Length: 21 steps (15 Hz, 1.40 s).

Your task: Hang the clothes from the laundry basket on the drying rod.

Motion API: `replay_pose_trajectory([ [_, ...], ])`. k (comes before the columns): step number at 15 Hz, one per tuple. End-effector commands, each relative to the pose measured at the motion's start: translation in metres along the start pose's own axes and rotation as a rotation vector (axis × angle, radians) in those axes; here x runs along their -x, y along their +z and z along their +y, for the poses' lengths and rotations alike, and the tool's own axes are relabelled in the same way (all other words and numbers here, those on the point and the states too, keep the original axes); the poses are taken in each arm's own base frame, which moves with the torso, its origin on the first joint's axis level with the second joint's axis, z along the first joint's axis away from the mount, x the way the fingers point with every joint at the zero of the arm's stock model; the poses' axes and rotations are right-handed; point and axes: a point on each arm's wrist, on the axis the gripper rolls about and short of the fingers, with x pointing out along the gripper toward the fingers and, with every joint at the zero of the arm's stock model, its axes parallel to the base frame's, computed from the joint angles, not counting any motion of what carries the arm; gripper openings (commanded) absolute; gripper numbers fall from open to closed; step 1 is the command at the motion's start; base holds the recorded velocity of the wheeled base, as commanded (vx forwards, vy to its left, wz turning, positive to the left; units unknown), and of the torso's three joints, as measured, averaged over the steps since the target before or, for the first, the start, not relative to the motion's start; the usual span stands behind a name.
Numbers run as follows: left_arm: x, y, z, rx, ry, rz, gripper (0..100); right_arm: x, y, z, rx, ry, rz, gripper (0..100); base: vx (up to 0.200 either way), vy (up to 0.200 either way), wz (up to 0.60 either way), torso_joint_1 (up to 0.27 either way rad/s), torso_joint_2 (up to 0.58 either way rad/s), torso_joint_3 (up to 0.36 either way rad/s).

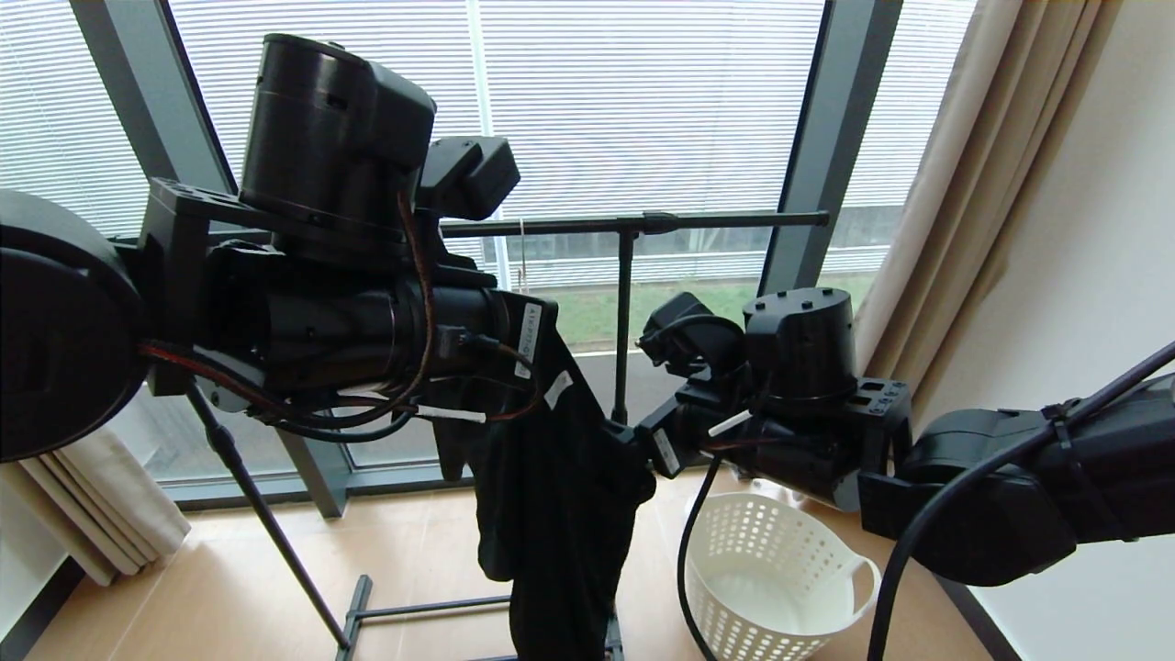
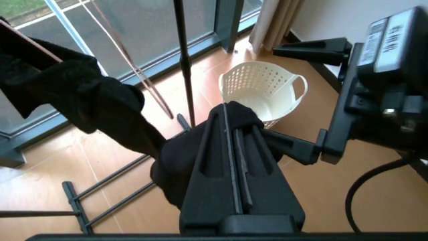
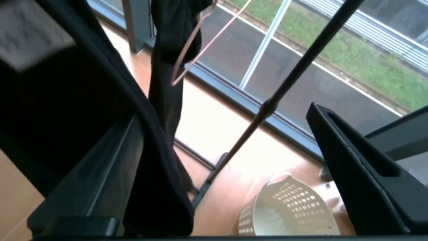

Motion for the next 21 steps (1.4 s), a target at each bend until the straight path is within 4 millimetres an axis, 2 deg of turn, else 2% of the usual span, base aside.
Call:
replay_pose_trajectory([
  [1,0.002,0.0,0.0,0.001,0.0,-0.003,0,-0.002,-0.005,0.0,0.002,0.001,0.019,100,0.0,0.0,0.0,0.0,0.0,0.0],
  [7,0.004,-0.001,0.001,0.001,-0.003,-0.002,0,0.0,-0.013,0.002,0.003,0.027,0.014,100,0.0,0.0,0.0,0.0,0.0,0.0],
  [13,0.005,0.0,0.0,0.0,-0.003,-0.004,0,0.013,-0.02,0.004,0.028,0.115,0.024,100,0.0,0.0,0.0,0.0,0.0,0.0],
  [16,0.008,0.001,0.001,0.0,-0.003,-0.011,0,0.009,-0.023,0.006,0.03,0.119,0.034,100,0.0,0.0,0.0,0.0,0.0,0.0],
  [19,0.011,0.002,0.001,-0.026,-0.005,-0.019,0,-0.005,-0.024,0.007,0.027,0.113,0.033,100,0.0,0.0,0.0,0.0,0.0,0.0],
  [20,0.013,-0.002,0.002,-0.023,-0.008,-0.01,0,-0.005,-0.022,0.007,0.021,0.113,0.023,0,0.0,0.0,0.0,0.0,0.0,0.0],
  [21,0.014,-0.004,0.002,-0.024,-0.007,-0.005,0,-0.006,-0.021,0.007,0.013,0.111,0.017,0,0.0,0.0,0.0,0.0,0.0,0.0],
])
